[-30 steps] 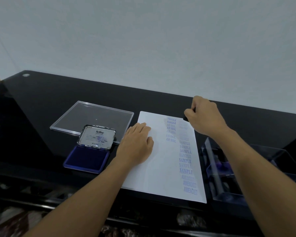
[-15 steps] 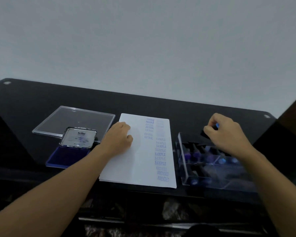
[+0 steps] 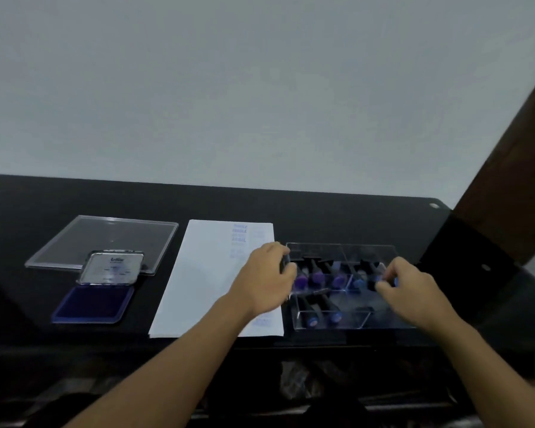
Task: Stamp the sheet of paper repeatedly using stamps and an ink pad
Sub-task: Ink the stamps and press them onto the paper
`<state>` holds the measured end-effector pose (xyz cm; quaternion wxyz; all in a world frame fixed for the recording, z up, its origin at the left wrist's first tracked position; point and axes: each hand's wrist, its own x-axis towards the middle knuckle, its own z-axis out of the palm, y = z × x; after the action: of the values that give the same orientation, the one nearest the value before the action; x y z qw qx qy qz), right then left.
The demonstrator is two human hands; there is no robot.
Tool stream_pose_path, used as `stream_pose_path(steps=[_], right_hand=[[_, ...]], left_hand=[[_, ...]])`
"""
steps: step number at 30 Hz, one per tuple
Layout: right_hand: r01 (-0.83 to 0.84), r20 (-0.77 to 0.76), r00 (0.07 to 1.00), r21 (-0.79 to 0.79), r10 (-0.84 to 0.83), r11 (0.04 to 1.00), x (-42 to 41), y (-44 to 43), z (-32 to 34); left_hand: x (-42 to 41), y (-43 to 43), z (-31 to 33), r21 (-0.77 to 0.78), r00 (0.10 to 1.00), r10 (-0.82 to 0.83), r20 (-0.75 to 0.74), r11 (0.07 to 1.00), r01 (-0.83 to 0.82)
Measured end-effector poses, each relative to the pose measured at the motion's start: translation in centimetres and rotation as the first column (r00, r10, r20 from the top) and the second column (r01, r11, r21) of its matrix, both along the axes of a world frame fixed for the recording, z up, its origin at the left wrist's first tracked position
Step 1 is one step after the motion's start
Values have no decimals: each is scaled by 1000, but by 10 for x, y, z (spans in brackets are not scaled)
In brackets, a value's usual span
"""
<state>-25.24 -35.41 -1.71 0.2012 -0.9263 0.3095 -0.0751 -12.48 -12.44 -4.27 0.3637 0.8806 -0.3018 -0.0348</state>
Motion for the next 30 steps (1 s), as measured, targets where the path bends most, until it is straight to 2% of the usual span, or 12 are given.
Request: stream_pose_path(steps=[5, 11, 21, 25, 28, 30], right_hand=[[9, -141, 990, -119, -25, 993, 2, 15, 1], [31, -206, 977, -102, -52, 994, 10, 19, 0], [-6, -138, 990, -170, -18, 985, 10, 18, -7], [16, 10, 1000, -196, -14, 981, 10, 26, 3], [-70, 107, 990, -205, 94, 976, 14, 38, 11], [-198, 66, 975, -158, 210, 967, 20, 48, 13]], left_hand=[[-32, -28, -17, 24, 998, -51, -40, 998, 52], [-45, -36, -34, 50, 1000, -7, -13, 999, 8], [-43, -35, -35, 57, 1000, -20, -14, 998, 21], [-43, -35, -35, 60, 1000, -27, -11, 998, 28], [-43, -34, -35, 60, 1000, -29, -4, 998, 30], [-43, -34, -35, 59, 999, -32, 0, 998, 32]])
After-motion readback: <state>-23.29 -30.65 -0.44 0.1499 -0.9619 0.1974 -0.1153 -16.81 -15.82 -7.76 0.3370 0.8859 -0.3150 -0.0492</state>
